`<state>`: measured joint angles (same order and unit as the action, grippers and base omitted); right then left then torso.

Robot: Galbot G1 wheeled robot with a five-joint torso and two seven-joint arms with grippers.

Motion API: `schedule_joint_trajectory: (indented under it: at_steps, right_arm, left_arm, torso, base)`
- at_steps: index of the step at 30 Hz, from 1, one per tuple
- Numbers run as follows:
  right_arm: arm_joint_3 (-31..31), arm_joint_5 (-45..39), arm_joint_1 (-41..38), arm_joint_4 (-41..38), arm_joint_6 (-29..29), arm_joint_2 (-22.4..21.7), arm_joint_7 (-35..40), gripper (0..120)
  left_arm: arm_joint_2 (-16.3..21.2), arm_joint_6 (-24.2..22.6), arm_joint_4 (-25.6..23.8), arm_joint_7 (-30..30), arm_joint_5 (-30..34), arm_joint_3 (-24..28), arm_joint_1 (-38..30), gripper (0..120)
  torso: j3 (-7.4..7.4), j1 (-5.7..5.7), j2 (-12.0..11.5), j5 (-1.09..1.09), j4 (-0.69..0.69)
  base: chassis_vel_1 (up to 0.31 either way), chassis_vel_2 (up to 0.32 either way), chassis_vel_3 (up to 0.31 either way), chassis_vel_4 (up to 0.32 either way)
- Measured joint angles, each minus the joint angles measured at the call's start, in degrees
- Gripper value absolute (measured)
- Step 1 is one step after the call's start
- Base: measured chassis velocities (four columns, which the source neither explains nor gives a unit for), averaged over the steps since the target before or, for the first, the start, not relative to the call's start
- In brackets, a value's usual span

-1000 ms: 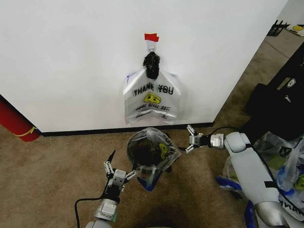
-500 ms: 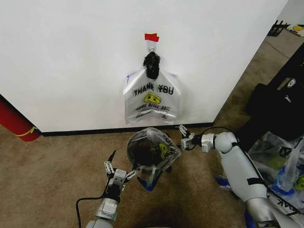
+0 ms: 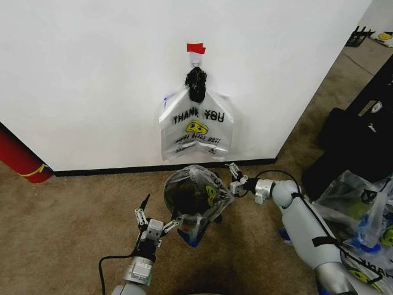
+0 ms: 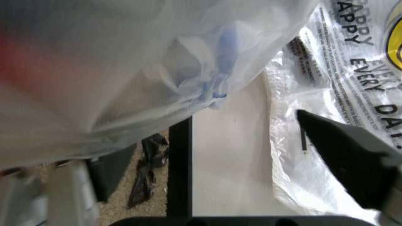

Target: Pick up the garbage bag from the wall and place it over the trash bin.

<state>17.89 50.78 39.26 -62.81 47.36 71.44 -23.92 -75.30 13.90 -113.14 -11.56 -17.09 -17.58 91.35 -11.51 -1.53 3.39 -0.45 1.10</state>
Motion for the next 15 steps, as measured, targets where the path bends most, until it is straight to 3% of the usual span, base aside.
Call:
schedule_joint_trajectory:
  at_steps: [5, 8, 12, 15]
  right_arm:
    - [-0.05, 0.13, 0.00, 0.14, -0.09, 0.03, 0.23, 65]
    - [-0.07, 0.15, 0.00, 0.14, -0.11, 0.03, 0.30, 57]
    - [-2.44, 2.38, 0.74, 0.59, -0.15, 0.40, 5.37, 41]
    - [-2.46, 2.52, 0.74, 0.59, -0.15, 0.34, 5.66, 32]
  left_arm:
    - [0.02, 0.01, 0.00, -0.03, -0.01, -0.02, 0.02, 100]
    - [0.03, 0.02, 0.00, -0.06, -0.01, -0.03, 0.03, 100]
    - [0.55, 0.41, 0.19, -0.50, -0.02, -0.10, 0.07, 100]
    - [0.61, 0.48, 0.25, -0.58, 0.00, -0.09, -0.05, 100]
  torso:
    - [0.00, 0.00, 0.00, -0.01, 0.00]
    - [0.00, 0.00, 0.00, -0.01, 0.00]
    - [-0.01, 0.00, 0.00, 0.05, -0.04]
    - [0.01, 0.00, 0.00, -0.06, 0.01]
  base:
    - [0.000, 0.000, 0.000, 0.000]
    - [0.000, 0.000, 0.000, 0.000]
    - [0.000, 0.000, 0.000, 0.000]
    - [0.000, 0.000, 0.000, 0.000]
